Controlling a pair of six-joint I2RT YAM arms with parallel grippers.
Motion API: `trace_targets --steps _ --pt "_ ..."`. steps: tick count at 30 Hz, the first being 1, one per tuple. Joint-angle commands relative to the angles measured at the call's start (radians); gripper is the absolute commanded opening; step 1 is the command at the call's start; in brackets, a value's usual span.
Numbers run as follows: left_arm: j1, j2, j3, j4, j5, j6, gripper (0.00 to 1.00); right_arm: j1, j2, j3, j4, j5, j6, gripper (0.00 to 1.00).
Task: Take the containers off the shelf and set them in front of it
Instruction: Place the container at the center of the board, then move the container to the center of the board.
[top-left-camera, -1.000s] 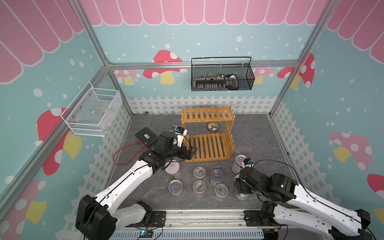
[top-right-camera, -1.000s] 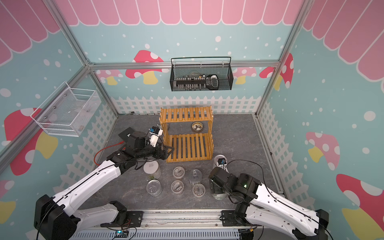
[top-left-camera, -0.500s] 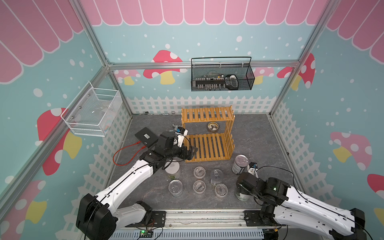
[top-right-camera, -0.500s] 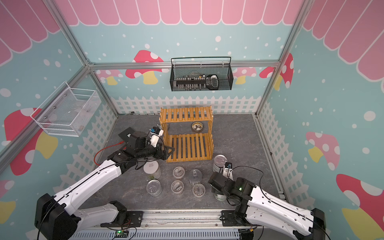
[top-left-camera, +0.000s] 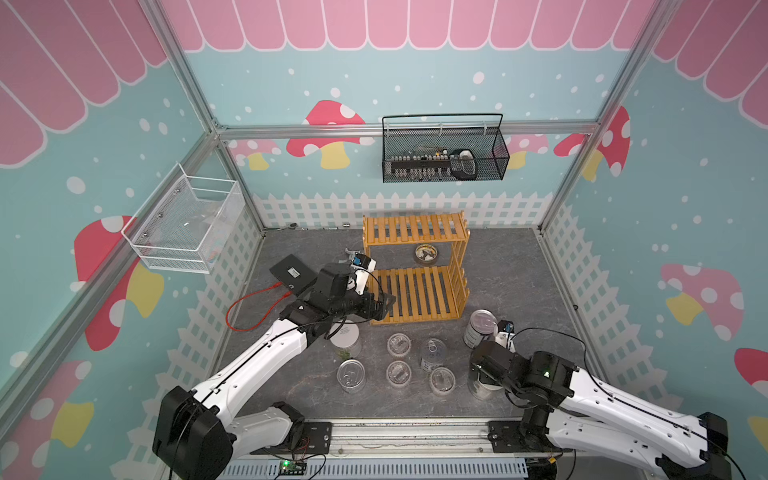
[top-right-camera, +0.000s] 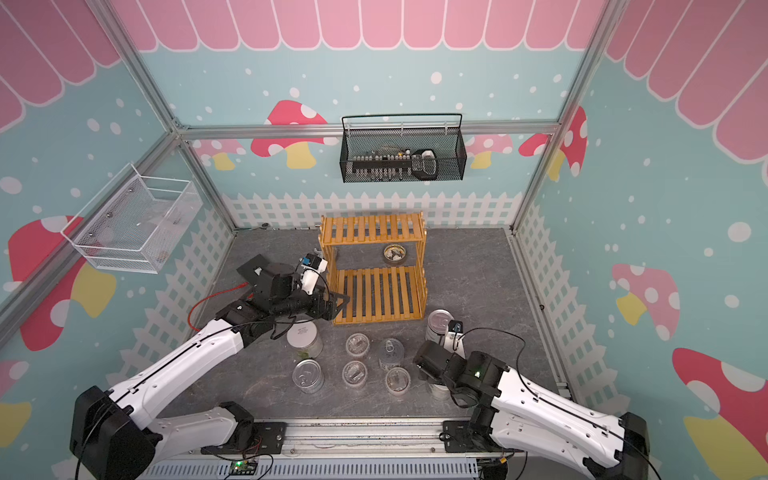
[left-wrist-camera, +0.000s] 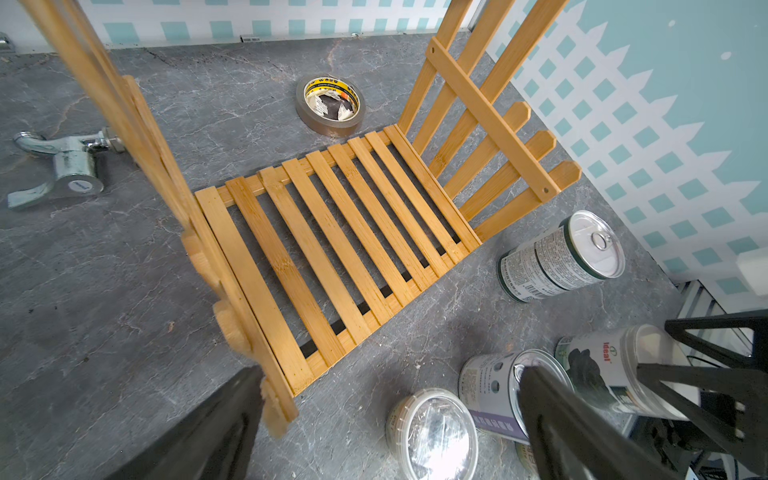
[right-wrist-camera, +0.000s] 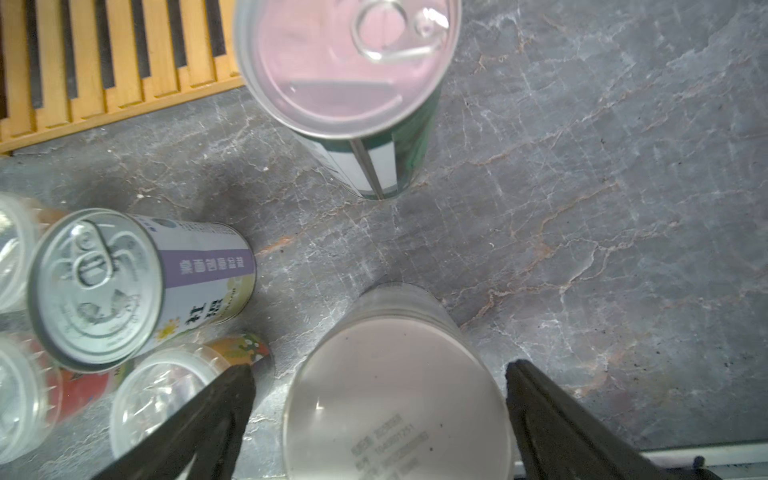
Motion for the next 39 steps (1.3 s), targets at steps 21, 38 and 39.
trace_targets --steps 21,38,39 --pt "0.003 -0.026 0.002 -0.006 -0.018 0.019 0.99 0.085 0.320 0.066 0.387 -0.201 -0.429 0.85" --pt "0.004 -0.040 0.000 -0.025 -0.031 0.024 0.99 0.024 0.482 0.100 0.428 -0.078 -0.512 0.82" --pt "0.004 -0.041 0.000 -0.025 -0.031 0.026 0.99 0.012 0.485 0.101 0.430 -0.071 -0.518 0.81"
